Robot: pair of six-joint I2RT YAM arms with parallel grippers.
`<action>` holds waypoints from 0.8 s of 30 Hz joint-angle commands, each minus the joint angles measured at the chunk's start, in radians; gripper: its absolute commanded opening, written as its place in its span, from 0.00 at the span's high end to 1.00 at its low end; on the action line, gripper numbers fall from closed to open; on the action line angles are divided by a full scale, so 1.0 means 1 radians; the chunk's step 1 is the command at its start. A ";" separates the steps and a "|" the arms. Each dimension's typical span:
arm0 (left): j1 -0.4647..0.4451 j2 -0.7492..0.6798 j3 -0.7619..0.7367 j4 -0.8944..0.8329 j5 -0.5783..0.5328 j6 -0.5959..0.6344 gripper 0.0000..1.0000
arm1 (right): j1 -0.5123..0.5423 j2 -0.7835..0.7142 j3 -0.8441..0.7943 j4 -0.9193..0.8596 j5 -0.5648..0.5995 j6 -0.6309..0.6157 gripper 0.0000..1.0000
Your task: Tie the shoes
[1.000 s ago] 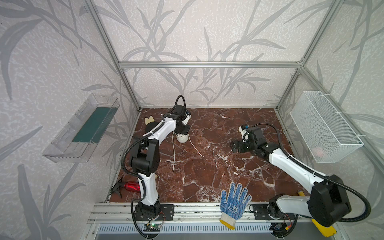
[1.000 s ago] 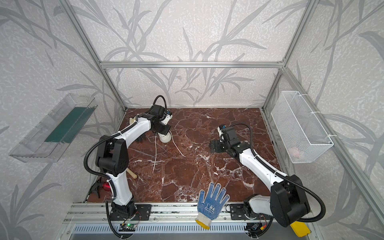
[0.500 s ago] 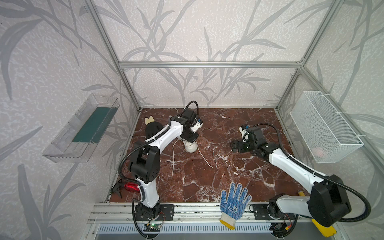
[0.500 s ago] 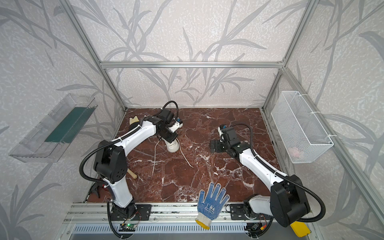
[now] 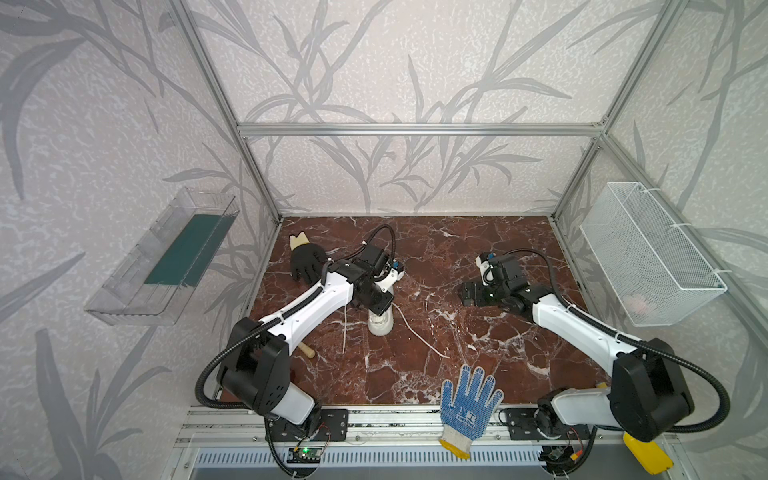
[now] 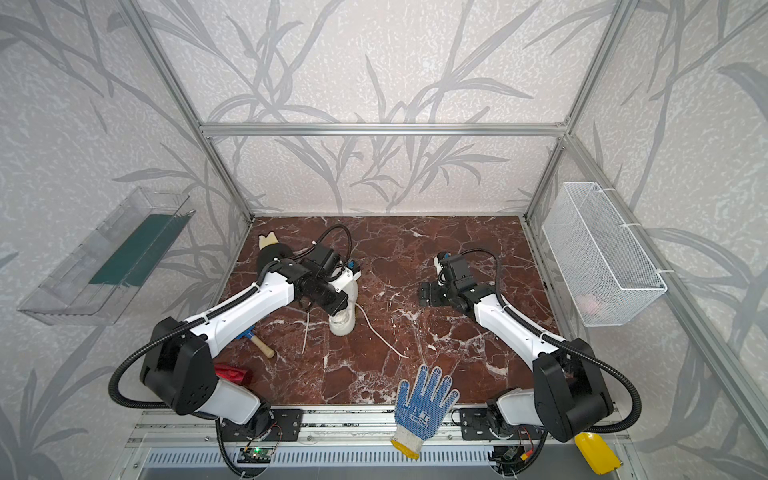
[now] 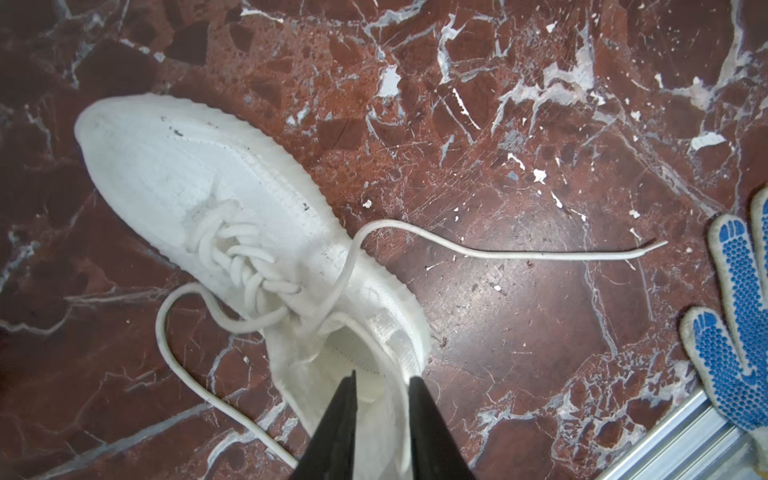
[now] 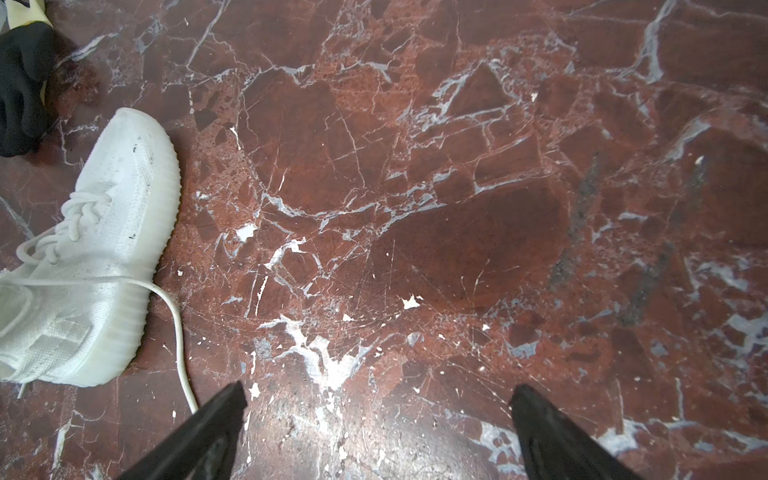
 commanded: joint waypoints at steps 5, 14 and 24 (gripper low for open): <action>0.104 -0.109 -0.067 0.175 0.064 -0.215 0.63 | 0.004 0.002 0.022 -0.010 -0.009 -0.004 0.01; 0.304 -0.033 -0.115 0.162 0.023 -0.419 0.69 | 0.004 0.019 0.040 -0.018 -0.010 -0.016 0.01; 0.337 0.186 -0.083 0.194 0.187 -0.485 0.80 | 0.004 0.025 0.052 -0.032 -0.009 -0.023 0.01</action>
